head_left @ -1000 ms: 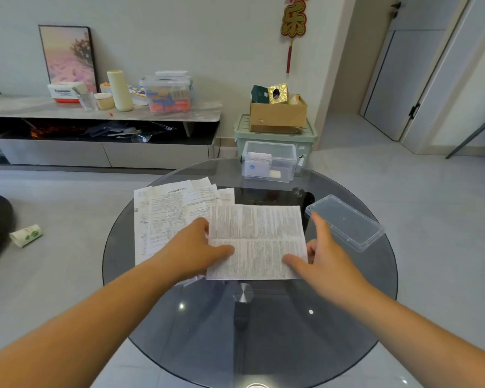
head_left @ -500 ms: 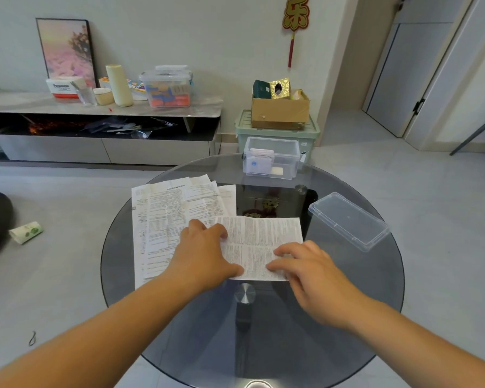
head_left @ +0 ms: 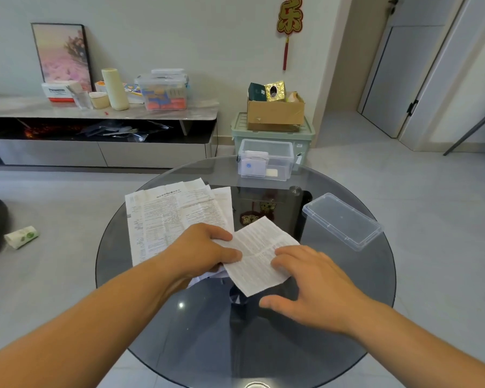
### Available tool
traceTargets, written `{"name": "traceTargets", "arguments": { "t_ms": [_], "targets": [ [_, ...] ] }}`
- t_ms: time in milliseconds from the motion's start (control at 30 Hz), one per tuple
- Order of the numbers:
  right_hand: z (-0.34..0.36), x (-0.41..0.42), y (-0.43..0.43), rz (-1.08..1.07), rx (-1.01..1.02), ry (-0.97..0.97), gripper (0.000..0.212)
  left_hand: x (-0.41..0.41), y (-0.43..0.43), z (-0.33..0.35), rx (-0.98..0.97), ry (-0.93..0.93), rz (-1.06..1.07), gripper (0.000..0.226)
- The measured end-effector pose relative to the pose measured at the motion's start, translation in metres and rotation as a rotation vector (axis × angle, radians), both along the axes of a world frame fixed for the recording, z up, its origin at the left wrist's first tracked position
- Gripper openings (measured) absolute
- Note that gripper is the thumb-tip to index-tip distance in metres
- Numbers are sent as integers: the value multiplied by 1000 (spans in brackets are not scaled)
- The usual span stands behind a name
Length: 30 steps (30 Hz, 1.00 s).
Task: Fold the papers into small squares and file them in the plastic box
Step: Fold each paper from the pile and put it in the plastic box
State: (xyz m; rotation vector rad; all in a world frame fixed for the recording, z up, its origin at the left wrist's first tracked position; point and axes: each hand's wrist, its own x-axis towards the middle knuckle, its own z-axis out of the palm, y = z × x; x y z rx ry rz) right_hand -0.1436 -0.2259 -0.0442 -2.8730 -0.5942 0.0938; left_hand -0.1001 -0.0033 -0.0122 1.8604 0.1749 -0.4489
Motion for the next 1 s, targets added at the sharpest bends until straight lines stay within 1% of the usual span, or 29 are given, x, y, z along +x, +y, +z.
{"name": "traceTargets", "arguments": {
  "t_ms": [67, 133, 200, 233, 267, 300, 333, 367, 400, 433, 467, 500, 533, 567, 633, 700, 767, 800, 833, 867, 900, 933, 967, 1000],
  "targets": [
    [-2, -4, -2, 41, 47, -9, 84, -8, -1, -3, 27, -4, -36, 35],
    [-5, -9, -5, 84, 95, 9, 79, -20, -3, -5, 60, -3, -121, 31],
    [-8, -13, -8, 112, 121, 0, 62, -33, -1, -2, 108, 17, -245, 31],
    [-7, -14, -10, 115, 139, -15, 52, -40, 0, 2, 172, 12, -333, 35],
    [-6, -15, -12, 109, 162, -18, 42, -45, 2, 4, 292, -20, -413, 42],
    [-4, -15, -14, 100, 184, -4, 34, -46, 4, 5, 462, -85, -464, 49],
    [-3, -17, -16, 88, 206, 9, 29, -46, 6, 3, 639, -181, -477, 56],
    [-2, -17, -18, 76, 222, 18, 27, -45, 7, 2, 769, -298, -466, 60],
    [-1, -18, -20, 64, 229, 27, 26, -44, 8, 1, 818, -413, -459, 56],
    [0, -18, -21, 49, 238, 52, 27, -41, 9, -2, 796, -508, -478, 46],
    [-1, -18, -23, 33, 254, 89, 28, -39, 10, -3, 745, -555, -510, 34],
    [-1, -18, -25, 16, 281, 132, 28, -36, 11, -5, 694, -557, -531, 23],
    [-3, -19, -27, -3, 317, 175, 28, -34, 11, -6, 655, -539, -537, 17],
    [-4, -19, -29, -30, 353, 210, 28, -33, 11, -9, 639, -511, -536, 17],
    [-6, -18, -32, -108, 394, 229, 25, -31, 8, -14, 673, -516, -530, 23],
    [-6, -14, -34, -195, 409, 195, 19, -28, 3, -20, 697, -539, -483, 28],
    [-6, -7, -35, -277, 436, 138, 8, -24, -3, -26, 681, -542, -409, 28],
    [-6, -3, -35, -322, 455, 134, 9, -22, -7, -28, 679, -535, -372, 30],
    [-6, 0, -34, -367, 473, 148, 24, -20, -10, -29, 693, -511, -344, 38],
    [-7, 3, -32, -402, 466, 157, 44, -19, -14, -31, 712, -484, -320, 47],
    [-9, 4, -30, -423, 410, 138, 62, -17, -18, -34, 740, -458, -303, 54],
    [-11, 5, -26, -431, 331, 102, 76, -15, -21, -37, 762, -447, -283, 60],
    [-13, 5, -23, -436, 273, 70, 84, -14, -23, -40, 775, -439, -265, 66],
    [-13, 4, -20, -434, 242, 50, 86, -13, -24, -41, 774, -440, -252, 72]
  ]
}}
